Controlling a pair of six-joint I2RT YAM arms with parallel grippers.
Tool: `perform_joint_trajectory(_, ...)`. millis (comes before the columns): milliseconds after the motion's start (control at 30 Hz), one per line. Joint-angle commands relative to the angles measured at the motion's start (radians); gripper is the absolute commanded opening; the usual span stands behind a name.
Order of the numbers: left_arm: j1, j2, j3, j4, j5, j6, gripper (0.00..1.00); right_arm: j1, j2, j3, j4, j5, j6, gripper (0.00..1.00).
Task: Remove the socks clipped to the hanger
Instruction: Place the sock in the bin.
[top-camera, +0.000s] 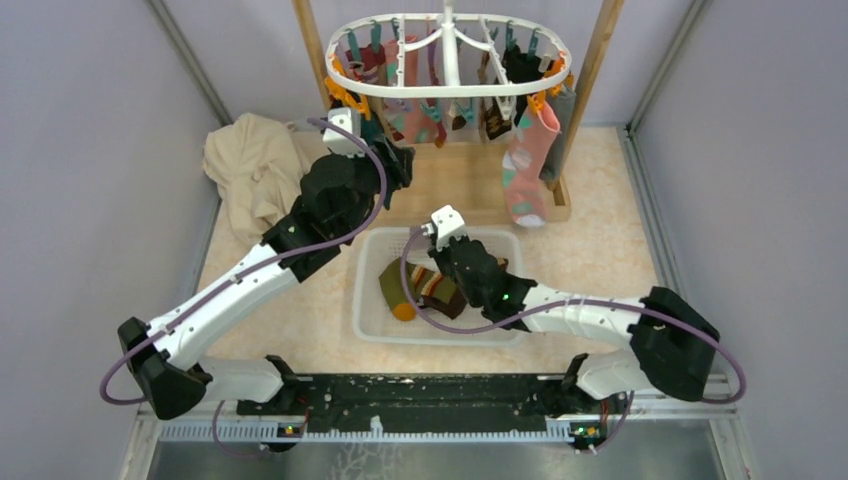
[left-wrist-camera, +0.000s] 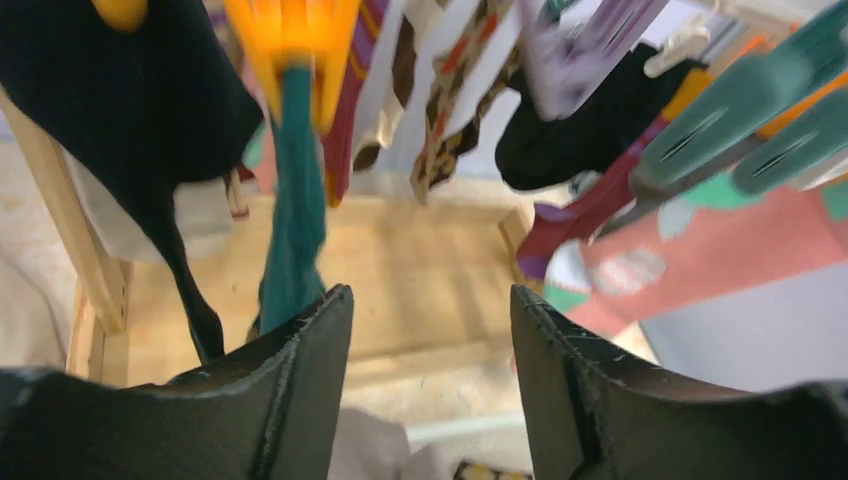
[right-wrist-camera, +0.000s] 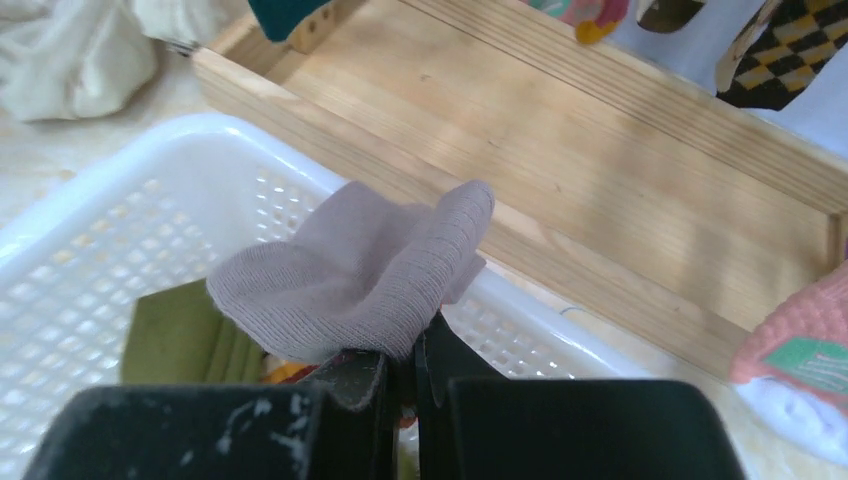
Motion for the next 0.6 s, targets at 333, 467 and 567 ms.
perform_joint_trajectory(333, 0.001, -0.136, -0.141, -0.08, 0.121, -0.031, 0.71, 0.035, -0.318, -0.086, -0.246, -0.23, 0.163, 0.0)
perform_joint_trajectory(467, 0.0, -0.166, -0.162, -0.098, 0.152, -0.04, 0.74, 0.042, -0.389, -0.115, -0.298, -0.233, 0.185, 0.0)
perform_joint_trajectory(567, -0.001, -0.19, -0.171, -0.118, 0.176, -0.047, 0.98, 0.042, -0.415, -0.13, -0.333, -0.232, 0.198, 0.0)
